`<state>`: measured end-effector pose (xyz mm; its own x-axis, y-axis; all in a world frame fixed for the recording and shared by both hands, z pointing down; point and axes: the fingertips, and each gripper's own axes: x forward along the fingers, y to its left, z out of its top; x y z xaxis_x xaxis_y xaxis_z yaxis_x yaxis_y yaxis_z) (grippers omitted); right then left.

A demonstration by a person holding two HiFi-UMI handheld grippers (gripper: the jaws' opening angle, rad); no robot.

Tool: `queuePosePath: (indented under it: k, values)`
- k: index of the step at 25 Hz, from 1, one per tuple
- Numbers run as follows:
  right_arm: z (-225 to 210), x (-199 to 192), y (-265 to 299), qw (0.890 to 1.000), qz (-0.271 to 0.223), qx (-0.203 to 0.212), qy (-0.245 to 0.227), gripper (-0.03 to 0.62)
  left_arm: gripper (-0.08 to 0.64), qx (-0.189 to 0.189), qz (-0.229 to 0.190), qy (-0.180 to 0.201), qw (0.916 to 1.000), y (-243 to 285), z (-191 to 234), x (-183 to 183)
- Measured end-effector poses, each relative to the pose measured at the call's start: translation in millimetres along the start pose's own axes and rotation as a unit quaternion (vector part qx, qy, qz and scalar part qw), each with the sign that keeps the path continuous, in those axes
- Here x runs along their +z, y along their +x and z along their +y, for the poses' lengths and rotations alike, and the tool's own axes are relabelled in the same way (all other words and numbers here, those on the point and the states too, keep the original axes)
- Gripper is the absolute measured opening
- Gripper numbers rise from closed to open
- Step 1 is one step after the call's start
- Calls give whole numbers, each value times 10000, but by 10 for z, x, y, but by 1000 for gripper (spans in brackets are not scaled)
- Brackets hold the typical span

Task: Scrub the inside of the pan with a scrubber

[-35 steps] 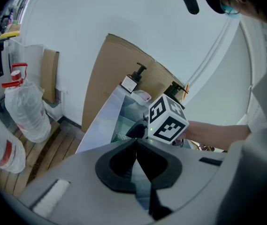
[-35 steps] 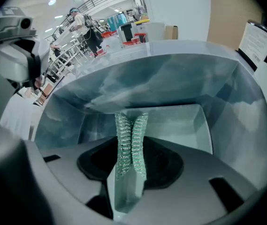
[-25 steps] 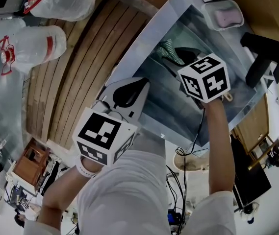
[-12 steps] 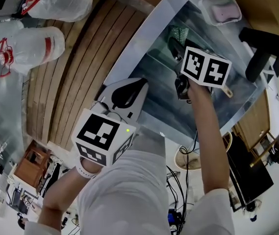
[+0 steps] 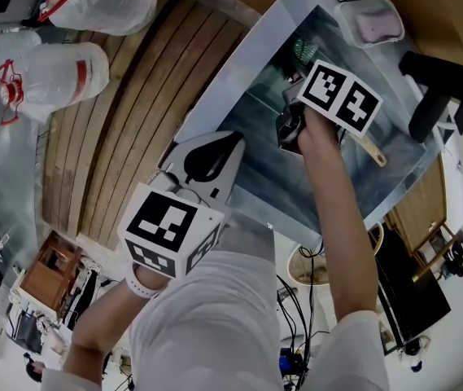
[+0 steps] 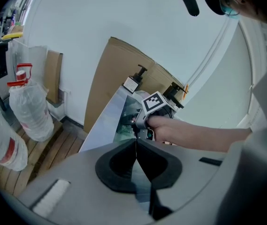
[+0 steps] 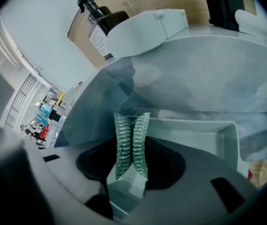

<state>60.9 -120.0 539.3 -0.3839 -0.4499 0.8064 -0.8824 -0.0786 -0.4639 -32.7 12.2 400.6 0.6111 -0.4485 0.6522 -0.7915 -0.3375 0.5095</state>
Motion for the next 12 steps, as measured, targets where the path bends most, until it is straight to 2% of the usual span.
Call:
queuePosePath:
  k: [7, 12]
  values:
    - [78, -52, -6, 9999, 77, 85, -104, 152, 6, 1, -20, -56, 10000, 26, -16, 2]
    - [149, -226, -47, 9995, 218, 199, -139, 152, 6, -20, 15, -17, 10000, 33, -38, -14]
